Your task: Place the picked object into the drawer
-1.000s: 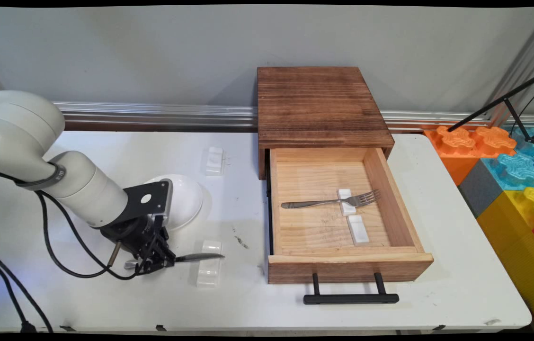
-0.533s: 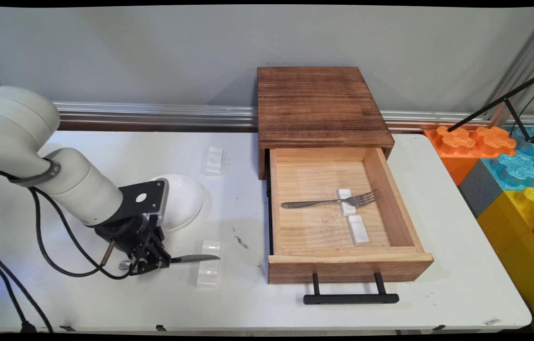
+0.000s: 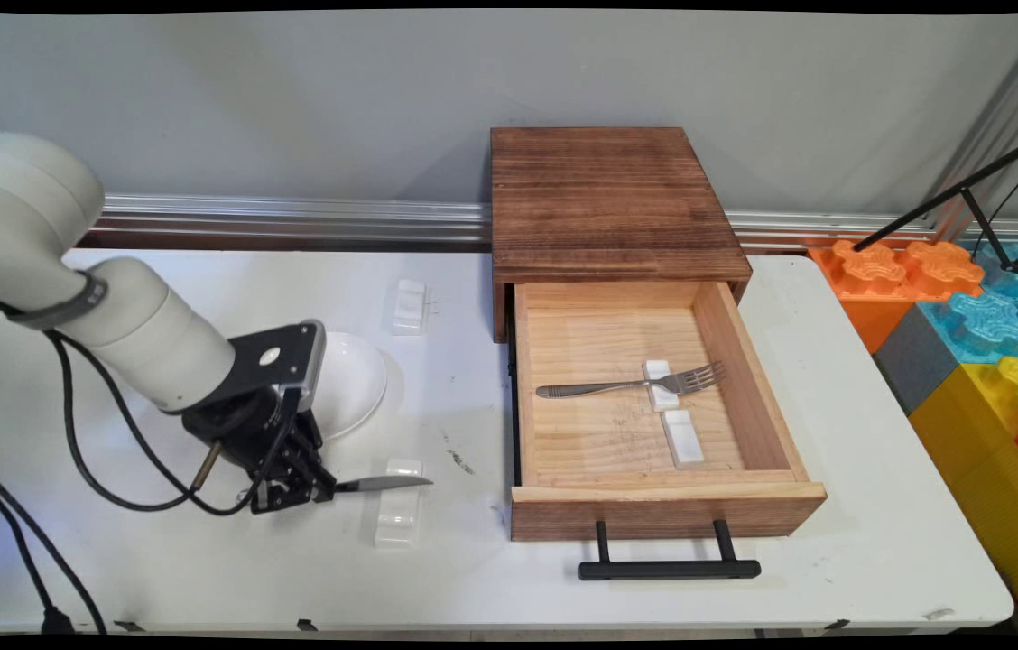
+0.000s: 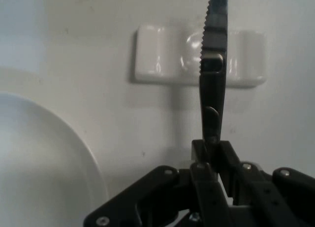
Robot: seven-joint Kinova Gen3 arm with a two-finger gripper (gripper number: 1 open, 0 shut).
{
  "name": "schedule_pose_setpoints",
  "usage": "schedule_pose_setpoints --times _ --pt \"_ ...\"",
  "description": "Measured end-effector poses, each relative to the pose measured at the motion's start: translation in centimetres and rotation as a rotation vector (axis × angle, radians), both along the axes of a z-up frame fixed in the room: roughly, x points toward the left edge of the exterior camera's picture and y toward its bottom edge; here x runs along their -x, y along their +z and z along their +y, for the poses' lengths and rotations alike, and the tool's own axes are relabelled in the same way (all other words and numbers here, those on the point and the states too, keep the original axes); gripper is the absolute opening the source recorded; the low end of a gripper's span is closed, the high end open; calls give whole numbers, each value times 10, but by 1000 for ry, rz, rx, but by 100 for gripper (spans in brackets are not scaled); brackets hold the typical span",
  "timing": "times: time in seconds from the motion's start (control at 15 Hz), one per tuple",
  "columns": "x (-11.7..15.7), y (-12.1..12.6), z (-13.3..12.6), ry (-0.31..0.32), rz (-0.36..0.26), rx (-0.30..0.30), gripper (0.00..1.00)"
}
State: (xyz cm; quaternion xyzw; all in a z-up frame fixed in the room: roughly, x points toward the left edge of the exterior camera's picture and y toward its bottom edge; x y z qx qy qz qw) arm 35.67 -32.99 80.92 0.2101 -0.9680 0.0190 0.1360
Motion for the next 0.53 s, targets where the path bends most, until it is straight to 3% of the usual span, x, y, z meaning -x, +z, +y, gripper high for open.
schedule_pose_setpoints --times 0.53 --pt "14 54 -27 -28 79 21 0"
